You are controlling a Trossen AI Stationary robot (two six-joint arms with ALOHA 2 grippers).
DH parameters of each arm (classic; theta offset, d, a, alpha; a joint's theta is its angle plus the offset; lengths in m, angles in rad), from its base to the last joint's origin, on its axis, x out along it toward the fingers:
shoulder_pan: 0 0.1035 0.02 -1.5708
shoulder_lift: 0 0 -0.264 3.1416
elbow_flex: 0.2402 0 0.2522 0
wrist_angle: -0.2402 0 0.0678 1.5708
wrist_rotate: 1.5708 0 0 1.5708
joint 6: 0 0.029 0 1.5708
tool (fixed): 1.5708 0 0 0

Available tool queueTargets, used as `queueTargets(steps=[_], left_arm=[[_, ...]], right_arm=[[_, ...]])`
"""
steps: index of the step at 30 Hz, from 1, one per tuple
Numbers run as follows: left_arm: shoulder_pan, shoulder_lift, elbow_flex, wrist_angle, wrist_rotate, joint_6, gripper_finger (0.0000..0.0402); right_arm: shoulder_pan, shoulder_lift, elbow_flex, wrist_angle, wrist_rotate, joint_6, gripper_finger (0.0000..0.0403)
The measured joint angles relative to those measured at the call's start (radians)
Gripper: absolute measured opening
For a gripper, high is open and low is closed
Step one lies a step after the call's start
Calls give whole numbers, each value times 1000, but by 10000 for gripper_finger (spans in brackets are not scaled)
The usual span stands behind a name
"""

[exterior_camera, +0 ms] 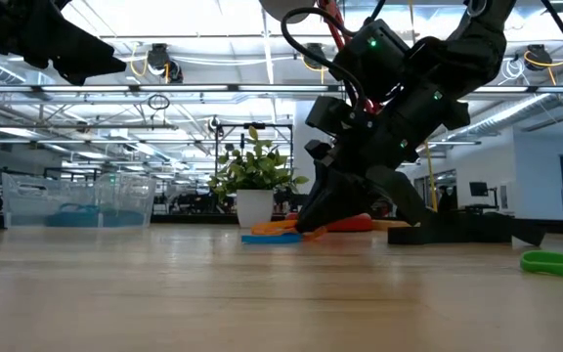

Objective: Pick and place rubber bands into bin
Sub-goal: Put the orange rubber band into the transparent bin

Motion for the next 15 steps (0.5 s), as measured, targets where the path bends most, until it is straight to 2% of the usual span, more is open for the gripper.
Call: queueTargets(steps=[10,15], left_arm=[[0,0,0,0,0,0,202],[0,0,0,0,0,0,203]], right_arm=[[0,0,0,3,0,1,3],[0,-51,0,28,1,1,1]])
